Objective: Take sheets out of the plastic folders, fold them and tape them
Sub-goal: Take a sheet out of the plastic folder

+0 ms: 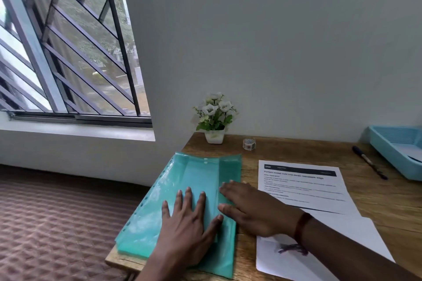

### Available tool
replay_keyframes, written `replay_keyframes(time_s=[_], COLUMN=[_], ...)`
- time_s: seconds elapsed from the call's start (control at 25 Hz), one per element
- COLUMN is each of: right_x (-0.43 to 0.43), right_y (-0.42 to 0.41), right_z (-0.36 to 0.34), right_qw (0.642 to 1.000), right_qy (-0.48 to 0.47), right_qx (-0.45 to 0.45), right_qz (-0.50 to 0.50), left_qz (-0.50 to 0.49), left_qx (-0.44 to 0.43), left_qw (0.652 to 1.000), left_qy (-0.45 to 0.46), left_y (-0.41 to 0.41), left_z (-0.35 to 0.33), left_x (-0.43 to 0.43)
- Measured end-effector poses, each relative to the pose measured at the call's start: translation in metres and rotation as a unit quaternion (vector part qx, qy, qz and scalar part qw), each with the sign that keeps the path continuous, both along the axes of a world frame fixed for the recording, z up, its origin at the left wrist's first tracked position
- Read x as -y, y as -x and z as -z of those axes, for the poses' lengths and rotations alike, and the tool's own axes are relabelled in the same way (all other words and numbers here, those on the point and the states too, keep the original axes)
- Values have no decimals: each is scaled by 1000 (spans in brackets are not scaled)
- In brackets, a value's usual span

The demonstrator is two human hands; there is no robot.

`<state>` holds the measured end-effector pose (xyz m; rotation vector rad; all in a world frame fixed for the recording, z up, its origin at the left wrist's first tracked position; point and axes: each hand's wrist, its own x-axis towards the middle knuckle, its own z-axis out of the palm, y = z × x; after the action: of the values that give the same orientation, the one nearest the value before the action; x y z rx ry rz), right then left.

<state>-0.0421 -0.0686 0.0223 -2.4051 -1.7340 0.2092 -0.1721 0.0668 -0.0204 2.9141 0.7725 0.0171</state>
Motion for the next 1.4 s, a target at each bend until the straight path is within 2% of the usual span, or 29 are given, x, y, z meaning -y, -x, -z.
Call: replay_keyframes(time_s=[0.36,0.56,0.76,0.92,1.08,1.4], right_x=[-52,-81,-97,-103,-105,-111], right_y=[-27,-59,-84,-93,-106,-110], right_z=[17,12,3,3,3,-4], right_qw=[999,997,986,972,954,947], right_qy=[26,-36,-86,-102,-118,-84], right_qx=[32,-9,-16,-71,-116,-125], right_qz=[3,66,144,197,250,285], left_qz=[56,110,158,157,116,78], left_qx=[6,1,-10,3,26,85], left_qw=[998,994,986,986,992,993], left_qy=[1,5,48,54,42,-13], left_y=[19,27,24,20,16,20], left_z=[3,2,-12,-18,-12,7], left_x=[-17,-38,-72,-93,-93,-78])
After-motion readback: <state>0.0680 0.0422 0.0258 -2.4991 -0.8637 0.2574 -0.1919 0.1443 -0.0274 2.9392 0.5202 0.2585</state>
